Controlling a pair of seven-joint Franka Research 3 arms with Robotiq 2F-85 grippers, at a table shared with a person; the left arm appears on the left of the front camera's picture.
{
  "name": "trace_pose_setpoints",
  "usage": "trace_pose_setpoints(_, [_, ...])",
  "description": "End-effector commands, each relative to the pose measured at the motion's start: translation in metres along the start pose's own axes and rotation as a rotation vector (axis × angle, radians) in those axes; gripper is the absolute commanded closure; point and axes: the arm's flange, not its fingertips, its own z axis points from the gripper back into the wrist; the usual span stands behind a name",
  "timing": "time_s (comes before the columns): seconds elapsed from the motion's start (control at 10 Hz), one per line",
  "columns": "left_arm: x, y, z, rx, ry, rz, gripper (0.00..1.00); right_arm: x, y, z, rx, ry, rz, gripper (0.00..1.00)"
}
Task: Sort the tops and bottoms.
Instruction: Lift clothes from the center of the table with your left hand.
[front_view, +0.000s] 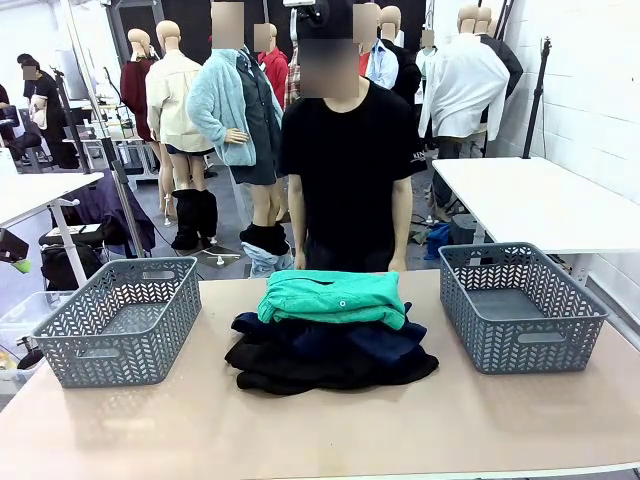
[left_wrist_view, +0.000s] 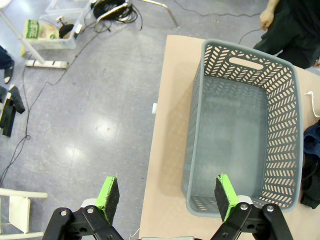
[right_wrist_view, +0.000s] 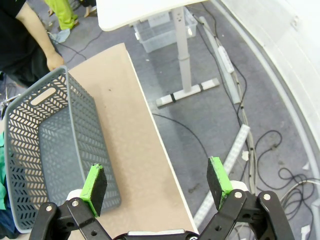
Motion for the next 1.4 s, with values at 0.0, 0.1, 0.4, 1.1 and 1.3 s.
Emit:
trace_pose_setpoints(0.0, [-0.002, 0.001, 0.000, 0.008, -0.006, -0.009, 0.00, -0.001, -0.002, 0.000, 0.006, 0.001, 0.005, 0.00])
trace_pose_setpoints(0.1, [-0.002, 0.001, 0.000, 0.008, -0.006, -0.009, 0.00, -0.001, -0.002, 0.000, 0.006, 0.001, 0.005, 0.00])
trace_pose_setpoints(0.4, [-0.002, 0.001, 0.000, 0.008, -0.006, -0.009, 0.00, -0.001, -0.002, 0.000, 0.006, 0.001, 0.005, 0.00])
trace_pose_setpoints(1.1, [0.006, -0.033, 0.014, -0.054, -0.049, -0.131, 0.00, -0.001, -0.002, 0.000, 0.006, 0.001, 0.005, 0.00])
trace_pose_setpoints(1.3, [0.011, -0.103, 0.034, -0.129, -0.070, -0.386, 0.00, -0.001, -0.002, 0.000, 0.006, 0.001, 0.005, 0.00])
